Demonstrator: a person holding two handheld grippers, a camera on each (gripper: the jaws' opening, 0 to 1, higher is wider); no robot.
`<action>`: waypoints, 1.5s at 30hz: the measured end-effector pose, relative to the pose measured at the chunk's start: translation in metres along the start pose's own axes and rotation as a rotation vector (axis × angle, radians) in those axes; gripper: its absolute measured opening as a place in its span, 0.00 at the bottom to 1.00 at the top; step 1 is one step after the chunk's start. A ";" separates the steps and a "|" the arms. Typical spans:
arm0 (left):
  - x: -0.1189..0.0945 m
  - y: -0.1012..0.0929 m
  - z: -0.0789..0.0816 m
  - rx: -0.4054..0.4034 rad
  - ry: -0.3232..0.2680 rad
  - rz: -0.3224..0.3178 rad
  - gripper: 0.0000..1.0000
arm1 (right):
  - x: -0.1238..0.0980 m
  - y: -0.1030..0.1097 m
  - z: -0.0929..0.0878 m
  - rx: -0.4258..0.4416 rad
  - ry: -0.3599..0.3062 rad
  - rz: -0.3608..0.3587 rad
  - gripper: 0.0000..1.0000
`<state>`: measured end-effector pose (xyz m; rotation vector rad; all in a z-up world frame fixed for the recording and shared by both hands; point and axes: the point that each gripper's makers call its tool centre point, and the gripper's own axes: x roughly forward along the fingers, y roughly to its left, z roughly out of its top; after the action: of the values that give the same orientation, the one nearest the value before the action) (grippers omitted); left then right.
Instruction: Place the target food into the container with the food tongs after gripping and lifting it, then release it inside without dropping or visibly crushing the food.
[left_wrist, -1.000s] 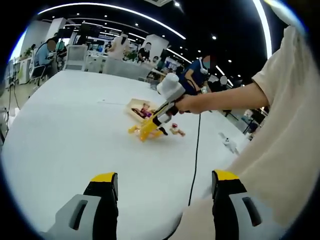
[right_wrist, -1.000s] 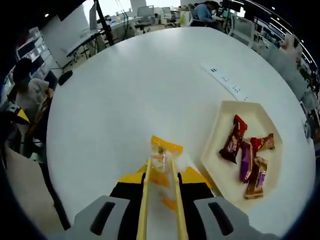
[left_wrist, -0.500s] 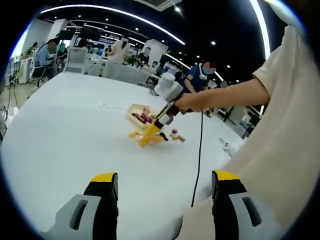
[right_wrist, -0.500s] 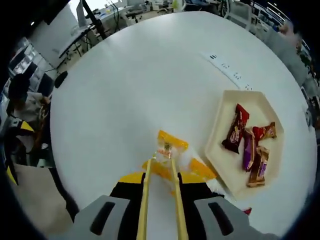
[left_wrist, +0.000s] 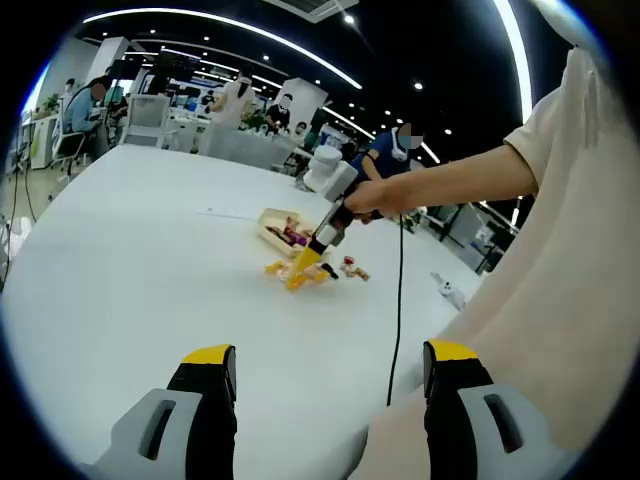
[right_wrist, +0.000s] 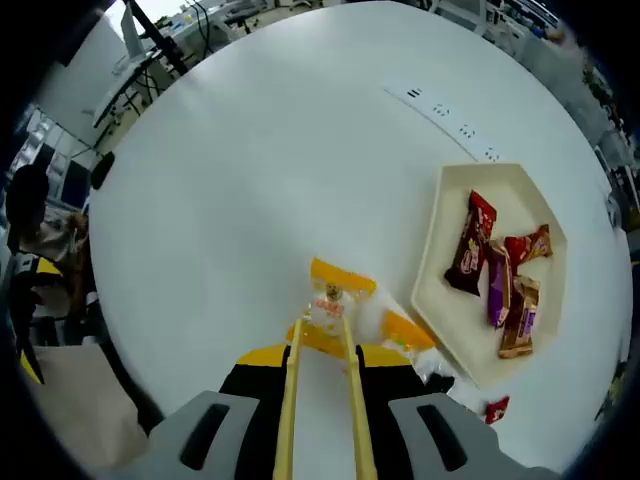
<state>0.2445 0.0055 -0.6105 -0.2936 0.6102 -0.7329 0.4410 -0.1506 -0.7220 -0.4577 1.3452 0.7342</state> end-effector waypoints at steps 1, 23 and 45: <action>-0.003 0.003 -0.001 -0.003 0.005 -0.001 0.76 | 0.001 0.000 0.000 0.012 0.004 0.002 0.25; -0.009 0.022 -0.004 -0.004 0.046 -0.029 0.76 | 0.017 0.000 0.011 0.052 0.001 -0.007 0.26; -0.009 0.016 -0.007 -0.010 0.056 -0.027 0.76 | 0.024 0.005 0.016 0.040 -0.046 0.026 0.26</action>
<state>0.2439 0.0230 -0.6199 -0.2917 0.6644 -0.7661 0.4502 -0.1314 -0.7422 -0.3897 1.3232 0.7339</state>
